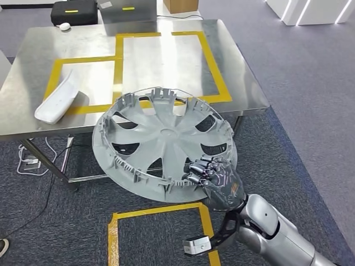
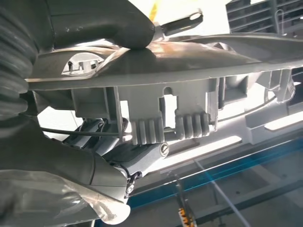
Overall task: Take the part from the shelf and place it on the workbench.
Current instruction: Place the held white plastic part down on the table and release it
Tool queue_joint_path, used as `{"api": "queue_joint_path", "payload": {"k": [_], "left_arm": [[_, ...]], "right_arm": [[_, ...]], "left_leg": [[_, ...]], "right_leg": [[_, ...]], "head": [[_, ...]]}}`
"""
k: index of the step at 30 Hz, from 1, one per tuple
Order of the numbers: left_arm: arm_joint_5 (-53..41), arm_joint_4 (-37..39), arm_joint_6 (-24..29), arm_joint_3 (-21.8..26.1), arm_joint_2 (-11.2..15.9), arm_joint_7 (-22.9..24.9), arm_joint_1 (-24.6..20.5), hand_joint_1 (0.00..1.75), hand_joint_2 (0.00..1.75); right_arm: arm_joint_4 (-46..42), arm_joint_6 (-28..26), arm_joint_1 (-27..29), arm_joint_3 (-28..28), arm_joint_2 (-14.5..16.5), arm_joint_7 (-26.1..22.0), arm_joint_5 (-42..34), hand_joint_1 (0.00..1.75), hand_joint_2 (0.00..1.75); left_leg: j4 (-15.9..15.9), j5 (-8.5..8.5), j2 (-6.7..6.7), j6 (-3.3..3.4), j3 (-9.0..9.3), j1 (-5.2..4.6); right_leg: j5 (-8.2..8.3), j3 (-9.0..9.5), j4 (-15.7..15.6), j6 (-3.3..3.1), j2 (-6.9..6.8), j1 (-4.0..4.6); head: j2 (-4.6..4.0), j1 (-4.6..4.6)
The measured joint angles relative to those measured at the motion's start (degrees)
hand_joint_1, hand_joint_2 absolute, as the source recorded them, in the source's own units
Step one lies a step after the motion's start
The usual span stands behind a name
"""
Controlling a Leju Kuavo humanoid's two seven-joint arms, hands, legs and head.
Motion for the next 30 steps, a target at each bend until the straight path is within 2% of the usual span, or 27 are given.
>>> {"api": "queue_joint_path", "payload": {"k": [1, 3, 4, 5, 6, 7, 9, 10, 11, 13, 14, 15, 16, 18, 20, 23, 24, 25, 27, 28, 29, 30], "left_arm": [[0.00, 0.00, 0.01, -0.01, -0.01, 0.00, -0.01, 0.00, 1.75], [0.00, 0.04, 0.02, -0.03, -0.12, 0.00, -0.03, 0.00, 1.75], [0.01, 0.08, 0.02, -0.04, -0.17, 0.00, -0.05, 0.00, 1.75], [0.02, 0.11, 0.02, -0.04, -0.25, 0.00, -0.11, 0.00, 1.75], [0.01, 0.16, 0.02, -0.05, -0.32, 0.00, -0.12, 0.00, 1.75], [0.00, 0.17, 0.02, -0.08, -0.34, -0.01, -0.12, 0.00, 1.75], [-0.05, 0.21, 0.01, -0.23, -0.32, -0.06, -0.15, 0.00, 1.75], [-0.09, 0.21, -0.03, -0.37, -0.29, -0.10, -0.28, 0.00, 1.75], [-0.16, 0.22, -0.08, -0.51, -0.24, -0.13, -0.47, 0.00, 1.75], [-0.37, 0.25, -0.23, -0.86, -0.21, -0.16, -0.84, 0.00, 1.75], [-0.45, 0.31, -0.30, -1.10, -0.18, -0.16, -0.98, 0.00, 1.75], [-0.53, 0.40, -0.35, -1.42, -0.13, -0.16, -1.13, 0.00, 1.75], [-0.59, 0.54, -0.38, -1.80, -0.06, -0.16, -1.29, 0.00, 1.75], [-0.84, 0.89, -0.33, -2.68, 0.10, -0.08, -1.74, 0.00, 1.75], [-1.14, 1.39, -0.25, -3.72, 0.22, 0.15, -2.33, 0.00, 1.75], [-1.21, 2.14, -0.05, -5.41, 0.43, 0.74, -2.92, 0.00, 1.75], [-0.99, 2.39, 0.12, -6.15, 0.54, 0.97, -3.17, 0.00, 1.75], [-0.68, 2.63, 0.28, -6.93, 0.63, 1.17, -3.46, 0.00, 1.75], [0.12, 3.12, 0.57, -8.50, 0.83, 1.43, -3.94, 0.00, 1.75], [0.45, 3.32, 0.65, -9.10, 0.91, 1.53, -3.97, 0.00, 1.75], [0.76, 3.50, 0.72, -9.70, 1.01, 1.67, -3.97, 0.00, 1.75], [1.05, 3.67, 0.78, -10.28, 1.09, 1.83, -3.97, 0.00, 1.75]], "right_arm": [[0.00, 0.01, 0.08, 0.00, 0.00, -0.01, -0.05, 1.75, 1.75], [0.00, 0.02, 0.24, -0.02, -0.01, -0.02, -0.23, 1.75, 1.75], [0.01, 0.03, 0.28, -0.03, -0.01, -0.01, -0.36, 1.75, 1.75], [0.00, 0.06, 0.21, -0.07, -0.01, -0.02, -0.50, 1.75, 1.75], [-0.01, 0.12, 0.17, -0.11, -0.01, -0.07, -0.74, 1.75, 1.75], [-0.01, 0.28, 0.11, -0.13, 0.00, -0.16, -1.04, 1.75, 1.75], [0.03, 0.93, -0.10, -0.14, 0.08, -0.60, -2.07, 1.75, 1.75], [0.12, 1.47, -0.51, -0.11, 0.20, -0.87, -2.80, 1.75, 1.75], [0.26, 2.05, -1.18, -0.11, 0.44, -1.11, -3.63, 1.75, 1.75], [0.73, 3.46, -3.24, -0.08, 1.42, -1.54, -5.33, 1.75, 1.75], [1.05, 4.22, -4.52, -0.05, 2.13, -1.71, -6.08, 1.75, 1.75], [1.46, 5.01, -5.90, -0.02, 2.96, -1.85, -6.74, 1.75, 1.75], [1.96, 5.74, -7.42, 0.02, 3.84, -1.85, -7.23, 1.75, 1.75], [3.33, 6.89, -10.80, 0.09, 5.72, -1.38, -7.66, 1.75, 1.75], [5.32, 7.75, -14.65, 0.22, 7.79, -0.43, -7.54, 1.75, 1.75], [9.38, 8.43, -20.40, 0.68, 11.12, 1.34, -6.46, 1.75, 1.75], [11.33, 8.38, -22.57, 0.95, 12.41, 2.19, -5.70, 1.75, 1.75], [13.26, 8.17, -24.65, 1.22, 13.59, 3.05, -4.95, 1.75, 1.75], [17.02, 7.39, -28.10, 1.71, 15.75, 4.61, -3.50, 1.75, 1.75], [18.39, 6.99, -29.11, 1.86, 16.49, 5.14, -3.00, 1.75, 1.75], [19.72, 6.68, -29.96, 1.99, 17.16, 5.66, -2.44, 1.75, 1.75], [20.93, 6.52, -30.76, 2.13, 17.71, 6.13, -1.90, 1.75, 1.75]], "left_leg": [[0.00, -0.58, -0.08, 0.19, 0.66, -0.23], [-0.03, -2.05, -0.25, 0.52, 2.32, -0.72], [-0.06, -2.68, -0.34, 0.42, 3.04, -0.90], [-0.14, -2.99, -0.35, 0.18, 3.17, -0.90], [0.01, -3.01, -0.33, -0.15, 3.26, -0.90], [0.05, -2.93, -0.32, -0.53, 3.45, -0.91], [0.92, -3.25, -0.18, -1.14, 3.86, -0.94], [2.12, -4.06, -0.13, -1.40, 3.50, -0.89], [4.39, -5.31, -0.09, -1.66, 2.38, -0.78], [10.85, -8.21, -0.06, -2.32, -1.52, -0.42], [13.44, -8.97, -0.06, -2.66, -3.42, -0.24], [14.41, -8.69, -0.06, -2.98, -4.61, -0.09], [13.28, -7.13, -0.05, -3.27, -4.82, 0.06], [6.41, -1.89, 0.04, -3.58, -2.91, 0.31], [0.80, 0.55, 0.21, -3.25, -1.32, 0.23], [-0.27, 1.22, 0.25, -1.93, -1.25, 0.02], [-0.39, 1.50, 0.24, -1.47, -1.23, 0.11], [-0.52, 1.61, 0.24, -1.10, -1.19, 0.20], [-0.66, 1.65, 0.22, -0.55, -1.16, 0.33], [-0.65, 1.59, 0.21, -0.48, -1.16, 0.32], [-0.64, 1.52, 0.18, -0.44, -1.13, 0.31], [-0.63, 1.45, 0.12, -0.45, -1.08, 0.31]], "right_leg": [[0.55, -2.41, 1.75, -0.25, 0.01, 0.13], [3.71, -6.29, 2.24, -1.39, -0.02, 0.71], [5.86, -5.83, -1.43, -2.11, -0.08, 1.02], [6.41, -5.12, -3.34, -2.53, -0.08, 1.29], [6.23, -4.78, -4.18, -2.85, -0.04, 1.47], [6.03, -4.42, -4.66, -3.06, 0.01, 1.49], [7.15, -2.95, -5.65, -3.42, 0.02, 1.22], [7.35, -2.23, -5.97, -3.53, -0.05, 1.01], [7.43, -1.63, -6.22, -3.56, -0.10, 0.85], [7.24, -1.36, -6.26, -3.73, -0.03, 0.77], [7.10, -1.30, -6.25, -3.74, 0.07, 0.75], [6.95, -1.16, -6.24, -3.70, 0.17, 0.71], [6.77, -0.93, -6.22, -3.62, 0.26, 0.66], [6.31, -0.37, -6.15, -3.27, 0.31, 0.55], [6.00, -0.29, -5.93, -2.73, 0.36, 0.63], [5.73, -0.63, -5.84, -1.72, 0.40, 0.75], [4.91, -1.23, -4.71, -1.41, 0.35, 0.71], [3.60, -2.45, -2.34, -1.15, 0.31, 0.66], [-0.14, -6.67, 5.85, -0.78, 0.23, 0.61], [-1.20, -8.62, 9.43, -0.70, 0.22, 0.60], [-1.23, -9.83, 11.31, -0.67, 0.21, 0.60], [-0.06, -9.96, 10.81, -0.73, 0.20, 0.60]], "head": [[0.00, 0.14], [0.00, 0.34], [-0.01, 0.32], [0.00, 0.28], [0.01, 0.22], [0.01, 0.27], [0.01, 0.21], [0.01, 0.11], [0.02, -0.04], [0.01, -0.23], [0.01, -0.27], [0.01, -0.27], [0.01, -0.28], [-0.01, -0.26], [-0.01, -0.33], [0.00, -0.30], [0.01, -0.19], [0.01, -0.03], [0.01, 0.28], [0.01, 0.32], [0.00, 0.33], [0.01, 0.38]]}}
